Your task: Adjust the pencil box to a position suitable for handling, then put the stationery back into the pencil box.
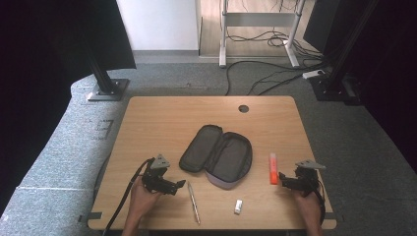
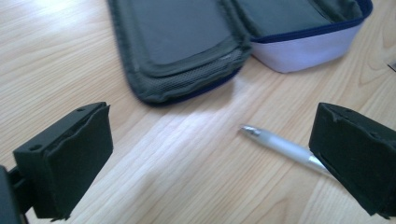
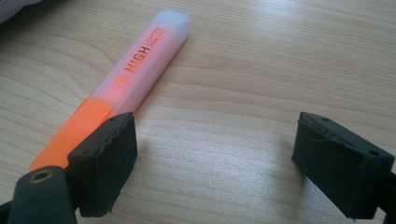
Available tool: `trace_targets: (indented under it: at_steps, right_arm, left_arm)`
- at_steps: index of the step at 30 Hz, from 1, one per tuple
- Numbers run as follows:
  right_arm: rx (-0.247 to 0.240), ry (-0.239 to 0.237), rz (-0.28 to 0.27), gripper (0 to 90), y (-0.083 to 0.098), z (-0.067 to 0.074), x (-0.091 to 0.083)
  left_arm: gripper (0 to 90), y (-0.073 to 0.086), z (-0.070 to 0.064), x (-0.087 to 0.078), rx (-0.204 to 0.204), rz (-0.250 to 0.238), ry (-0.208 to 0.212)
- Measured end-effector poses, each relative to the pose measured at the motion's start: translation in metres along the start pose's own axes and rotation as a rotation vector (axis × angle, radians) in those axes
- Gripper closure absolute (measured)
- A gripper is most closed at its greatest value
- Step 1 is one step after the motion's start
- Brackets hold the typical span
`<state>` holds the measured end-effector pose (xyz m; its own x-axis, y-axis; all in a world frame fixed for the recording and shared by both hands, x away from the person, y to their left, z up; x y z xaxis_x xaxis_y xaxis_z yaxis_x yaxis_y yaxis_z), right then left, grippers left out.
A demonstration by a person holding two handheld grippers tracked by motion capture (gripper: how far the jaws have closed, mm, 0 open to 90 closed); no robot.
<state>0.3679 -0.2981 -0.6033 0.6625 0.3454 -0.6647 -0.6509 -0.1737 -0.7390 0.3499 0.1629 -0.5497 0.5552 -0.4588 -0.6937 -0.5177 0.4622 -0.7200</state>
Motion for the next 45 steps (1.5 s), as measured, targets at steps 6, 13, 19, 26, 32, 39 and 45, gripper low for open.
trace_targets:
  at_steps: [6, 13, 19, 26, 32, 39, 45]
  right_arm:
    - [0.000, -0.001, -0.001, 13.1, 0.000, 0.000, 0.000]
    - [0.000, -0.001, -0.001, 13.1, 0.000, 0.000, 0.000]
    - [0.000, 0.000, -0.001, 13.1, 0.000, 0.000, 0.000]
    - [0.000, 0.000, -0.001, 13.1, 0.000, 0.000, 0.000]
    - [0.000, -0.001, 0.001, 12.2, 0.000, 0.000, 0.000]
    - [0.001, -0.006, 0.008, 9.5, 0.000, 0.001, 0.001]
    - [0.005, -0.022, 0.001, 9.9, 0.000, 0.001, 0.000]
  left_arm:
    - [0.0, 0.014, 0.017, -0.001, -0.036, -0.019, -0.038]
    - [0.0, 0.029, 0.032, 0.004, -0.073, -0.018, -0.075]
    - [0.0, 0.040, 0.043, 0.011, -0.074, 0.008, -0.132]
    - [0.0, 0.047, 0.046, 0.018, -0.066, 0.049, -0.156]
    - [0.0, 0.050, 0.046, 0.023, -0.061, 0.091, -0.168]
    - [0.0, 0.050, 0.047, 0.023, -0.074, 0.093, -0.178]
    - [0.0, 0.050, 0.047, 0.023, -0.073, 0.093, -0.178]
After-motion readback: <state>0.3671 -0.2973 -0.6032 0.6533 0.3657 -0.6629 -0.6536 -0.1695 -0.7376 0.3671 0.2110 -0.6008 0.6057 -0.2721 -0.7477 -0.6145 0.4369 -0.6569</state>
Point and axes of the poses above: each handheld gripper's, and its own axes: x roughly forward along the jaws, y roughly out of its underside, z roughly to its left, the point moved 7 cm from there along x, roughly forward along the jaws, and after that the axes turned 8 degrees about -y, right-handed, at the moved point
